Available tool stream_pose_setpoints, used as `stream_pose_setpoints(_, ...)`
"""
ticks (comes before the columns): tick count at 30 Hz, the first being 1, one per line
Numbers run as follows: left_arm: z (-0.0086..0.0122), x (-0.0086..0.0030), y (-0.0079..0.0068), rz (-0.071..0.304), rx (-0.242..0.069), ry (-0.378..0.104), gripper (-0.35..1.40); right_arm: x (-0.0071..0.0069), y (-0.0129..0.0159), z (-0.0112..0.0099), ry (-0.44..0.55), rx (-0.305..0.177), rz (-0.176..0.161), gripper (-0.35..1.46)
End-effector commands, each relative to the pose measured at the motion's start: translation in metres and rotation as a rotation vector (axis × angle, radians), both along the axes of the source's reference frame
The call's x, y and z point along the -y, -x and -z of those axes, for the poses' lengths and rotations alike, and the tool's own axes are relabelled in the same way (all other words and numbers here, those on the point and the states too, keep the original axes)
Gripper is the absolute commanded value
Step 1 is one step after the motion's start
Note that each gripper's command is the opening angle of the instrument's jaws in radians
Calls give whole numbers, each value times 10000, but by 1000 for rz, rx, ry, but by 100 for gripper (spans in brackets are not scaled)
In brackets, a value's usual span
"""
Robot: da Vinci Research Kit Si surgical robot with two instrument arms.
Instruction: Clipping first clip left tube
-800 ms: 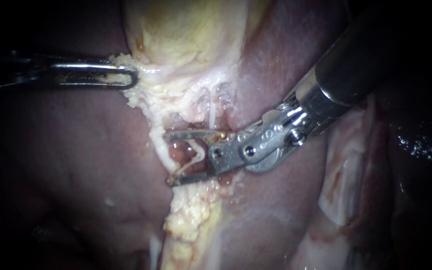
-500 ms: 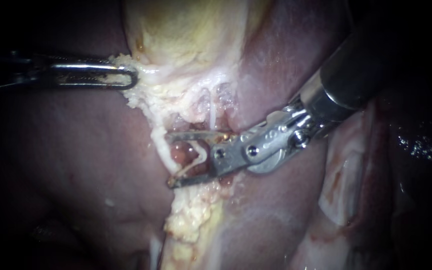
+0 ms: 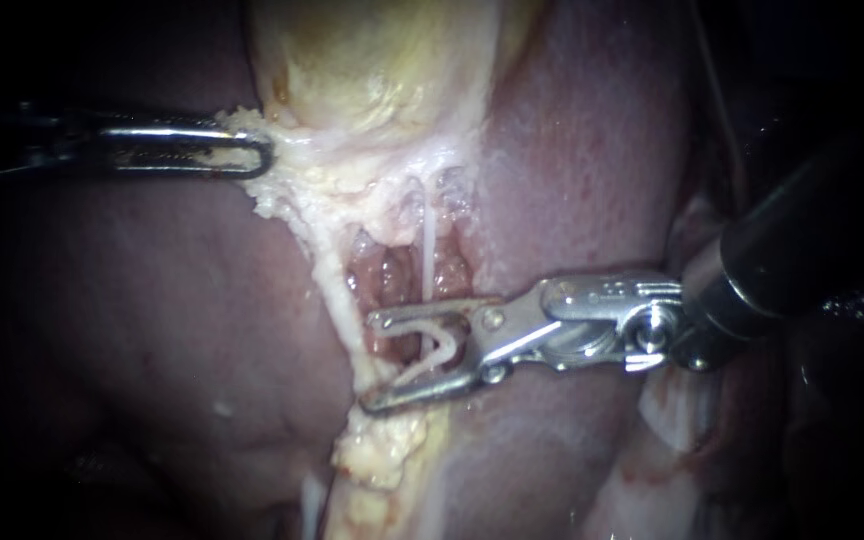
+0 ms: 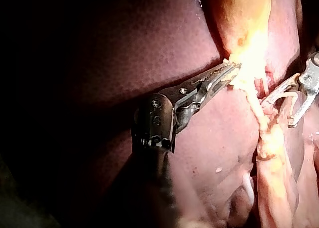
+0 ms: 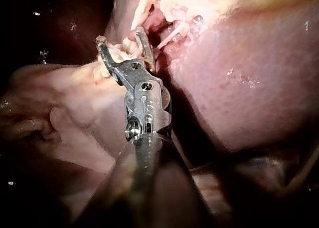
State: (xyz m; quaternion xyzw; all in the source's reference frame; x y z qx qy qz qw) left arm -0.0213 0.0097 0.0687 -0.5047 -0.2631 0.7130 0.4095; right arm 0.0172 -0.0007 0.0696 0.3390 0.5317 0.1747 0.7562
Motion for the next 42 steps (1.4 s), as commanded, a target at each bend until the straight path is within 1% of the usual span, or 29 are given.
stream_pose_setpoints(1, 0, 0, 0, 0, 0, 0, -35, 1, 1, 0, -6, 3, 2, 50)
stream_pose_setpoints(7, 0, 0, 0, 0, 0, 0, -35, 5, -1, -7, -47, 9, -11, 50)
stream_pose_setpoints(12, 0, 0, 0, 0, 0, 0, -35, 6, -10, -19, -48, 7, -21, 50)
stream_pose_setpoints(18, 0, 0, 0, 0, 0, 0, -35, 5, -28, -29, -54, -9, -42, 50)
stream_pose_setpoints(21, 0, 0, 0, 0, 0, 0, -35, 6, -35, -33, -54, -24, -56, 50)
stream_pose_setpoints(23, 0, 0, 0, 0, 0, 0, -35, 6, -39, -34, -58, -42, -59, 50)
stream_pose_setpoints(25, 0, 0, 0, 0, 0, 0, -35, 7, -41, -35, -70, -58, -54, 50)
stream_pose_setpoints(28, 0, 0, 1, 0, 0, 0, -35, 8, -43, -36, -112, -90, -48, 50)
stream_pose_setpoints(33, 0, 0, 2, 1, -1, 0, -35, 14, -45, -37, -173, -140, -28, 49)
stream_pose_setpoints(35, 0, 0, 2, 1, -1, 0, -35, 17, -46, -37, -196, -168, -22, 49)
stream_pose_setpoints(40, 0, 0, 2, 1, -1, 0, -35, 24, -52, -33, -238, -212, -3, 48)
stream_pose_setpoints(42, 0, 0, 2, 1, -1, 0, -35, 25, -57, -31, -246, -219, 12, 48)
